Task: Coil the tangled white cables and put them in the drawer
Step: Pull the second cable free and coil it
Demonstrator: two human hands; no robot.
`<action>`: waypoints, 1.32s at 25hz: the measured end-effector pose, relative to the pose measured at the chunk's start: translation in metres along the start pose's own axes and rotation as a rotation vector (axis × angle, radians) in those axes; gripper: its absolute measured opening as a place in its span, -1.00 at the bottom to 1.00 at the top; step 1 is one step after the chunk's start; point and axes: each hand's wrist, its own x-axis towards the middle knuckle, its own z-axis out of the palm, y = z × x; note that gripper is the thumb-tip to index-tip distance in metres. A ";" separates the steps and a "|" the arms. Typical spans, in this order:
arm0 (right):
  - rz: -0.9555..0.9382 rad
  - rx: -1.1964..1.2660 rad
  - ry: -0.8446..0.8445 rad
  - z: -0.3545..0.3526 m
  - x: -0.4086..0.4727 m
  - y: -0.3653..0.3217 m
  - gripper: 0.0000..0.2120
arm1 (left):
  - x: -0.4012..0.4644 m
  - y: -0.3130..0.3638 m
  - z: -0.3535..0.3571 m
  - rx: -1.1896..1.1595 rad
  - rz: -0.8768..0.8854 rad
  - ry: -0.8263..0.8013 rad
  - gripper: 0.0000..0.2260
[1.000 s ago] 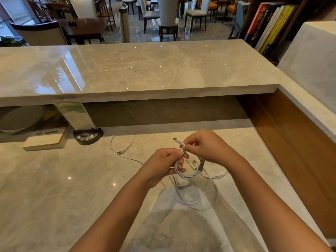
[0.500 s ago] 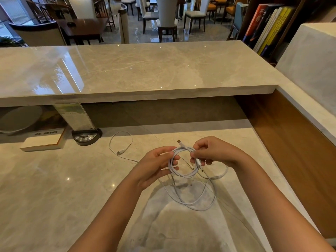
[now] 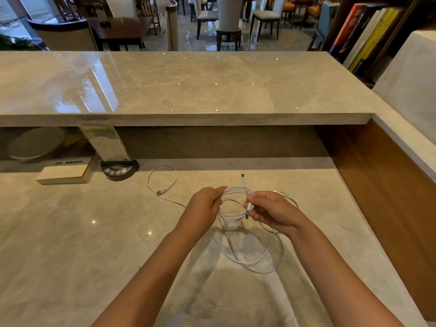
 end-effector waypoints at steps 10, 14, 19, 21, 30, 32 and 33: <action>-0.152 -0.398 0.183 0.018 0.012 0.006 -0.93 | -0.039 -0.013 -0.001 -0.170 -0.087 0.086 -0.39; -0.148 -0.412 0.109 0.031 0.016 0.009 -0.90 | -0.076 -0.032 0.000 0.091 0.069 0.166 -0.66; -0.087 -0.418 -0.069 0.060 0.018 0.028 -0.89 | -0.122 -0.047 -0.002 0.426 0.186 0.377 -0.79; -0.040 -0.387 -0.120 0.071 0.017 0.042 -0.88 | -0.140 -0.056 -0.002 0.488 0.244 0.430 -0.81; -0.382 -0.600 -0.273 0.128 -0.009 0.102 -0.72 | -0.210 -0.094 -0.029 0.543 0.244 0.358 -0.89; -0.560 -0.744 -0.317 0.136 -0.011 0.116 -0.74 | -0.222 -0.107 -0.041 0.550 0.254 0.340 -0.88; -0.654 -0.832 -0.331 0.139 -0.010 0.125 -0.76 | -0.230 -0.115 -0.045 0.548 0.261 0.328 -0.87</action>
